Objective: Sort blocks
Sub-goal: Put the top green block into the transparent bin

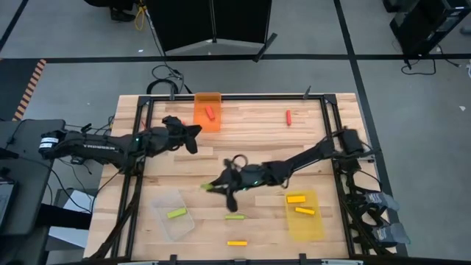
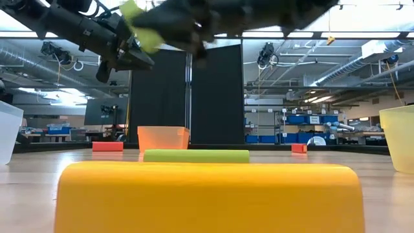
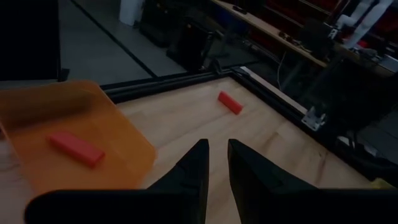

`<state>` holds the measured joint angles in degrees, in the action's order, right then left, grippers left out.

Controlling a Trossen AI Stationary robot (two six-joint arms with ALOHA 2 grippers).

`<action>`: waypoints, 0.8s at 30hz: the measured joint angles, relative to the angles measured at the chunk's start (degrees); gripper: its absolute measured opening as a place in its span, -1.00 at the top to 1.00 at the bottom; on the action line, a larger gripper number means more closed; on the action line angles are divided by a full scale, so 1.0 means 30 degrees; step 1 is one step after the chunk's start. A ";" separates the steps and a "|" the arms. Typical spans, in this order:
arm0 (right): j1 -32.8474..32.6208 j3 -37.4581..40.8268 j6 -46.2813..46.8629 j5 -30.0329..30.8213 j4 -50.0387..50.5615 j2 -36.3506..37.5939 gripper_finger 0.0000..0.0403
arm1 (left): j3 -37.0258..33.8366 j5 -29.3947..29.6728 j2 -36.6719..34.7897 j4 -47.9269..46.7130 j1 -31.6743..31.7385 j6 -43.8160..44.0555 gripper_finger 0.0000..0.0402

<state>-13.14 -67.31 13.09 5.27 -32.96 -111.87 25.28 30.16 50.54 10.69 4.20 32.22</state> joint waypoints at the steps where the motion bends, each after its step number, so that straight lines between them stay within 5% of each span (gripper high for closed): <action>1: -0.0178 -0.0852 -0.0313 -0.0202 -0.0013 -0.0646 0.65 | 0.0000 -0.0050 0.0000 0.0001 0.0164 0.0004 0.67; 12: -0.0969 -0.9734 -0.1639 -0.3197 0.0230 -0.7878 0.65 | 0.0015 -0.2049 -0.1075 -0.0272 0.1777 0.0018 0.67; 20: -0.0955 -1.5407 -0.1077 -0.5272 0.4626 -1.1358 0.64 | 0.0022 -0.2165 -0.1814 -0.1577 0.2320 0.0363 0.67; 24: -0.0963 -1.7148 -0.1424 -0.5292 0.6516 -1.2259 0.28 | 0.0022 -0.2165 -0.1821 -0.2156 0.2620 0.0728 0.67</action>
<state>-16.03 -118.76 8.82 -10.61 -13.41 -148.64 25.34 23.66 45.08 4.22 12.06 34.40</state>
